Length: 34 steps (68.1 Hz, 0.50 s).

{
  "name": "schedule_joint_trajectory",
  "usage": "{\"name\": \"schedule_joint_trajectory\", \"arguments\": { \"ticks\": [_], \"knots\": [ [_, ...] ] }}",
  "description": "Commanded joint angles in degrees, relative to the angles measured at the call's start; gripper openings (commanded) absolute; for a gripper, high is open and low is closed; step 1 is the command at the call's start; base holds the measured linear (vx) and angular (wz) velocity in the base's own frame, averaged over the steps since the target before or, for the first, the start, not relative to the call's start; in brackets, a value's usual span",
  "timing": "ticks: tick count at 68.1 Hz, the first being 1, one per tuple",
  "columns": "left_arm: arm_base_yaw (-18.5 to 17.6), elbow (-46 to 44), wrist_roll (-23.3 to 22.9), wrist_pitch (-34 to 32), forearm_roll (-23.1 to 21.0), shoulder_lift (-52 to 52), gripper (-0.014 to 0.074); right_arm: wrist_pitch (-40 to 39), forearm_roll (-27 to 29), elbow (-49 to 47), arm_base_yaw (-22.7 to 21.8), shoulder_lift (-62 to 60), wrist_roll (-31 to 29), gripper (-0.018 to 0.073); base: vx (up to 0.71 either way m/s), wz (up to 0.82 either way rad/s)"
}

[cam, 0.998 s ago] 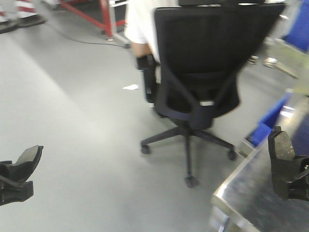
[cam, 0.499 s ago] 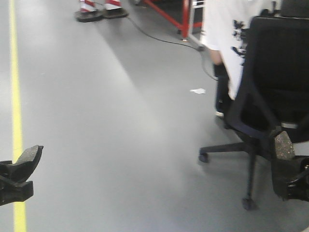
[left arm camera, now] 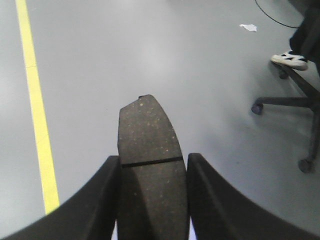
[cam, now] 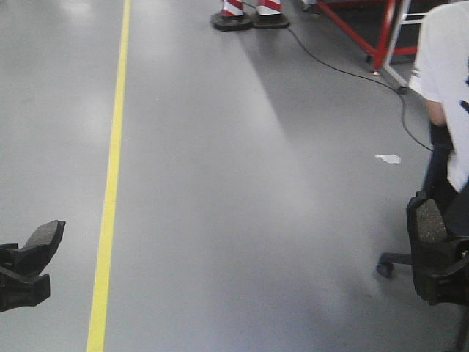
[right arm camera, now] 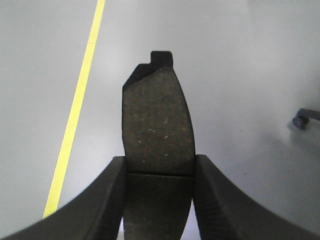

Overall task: Move and align brake pads A on conveyor
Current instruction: 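Drive forward along the yellow floor line carrying both brake pads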

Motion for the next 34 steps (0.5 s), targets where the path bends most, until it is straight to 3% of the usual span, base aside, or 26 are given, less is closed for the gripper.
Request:
{"name": "schedule_joint_trajectory", "arguments": {
  "ticks": [1, 34],
  "knots": [
    [-0.4, -1.7, -0.3, -4.2, 0.6, -0.2, 0.0114, -4.6, -0.4, -1.7, 0.0, -0.3, -0.2, 0.0025, 0.10, 0.38],
    [-0.4, -1.7, -0.3, -4.2, 0.6, -0.2, 0.0114, -4.6, -0.4, -1.7, 0.0, -0.3, -0.2, 0.0025, 0.15, 0.26]
  ]
}}
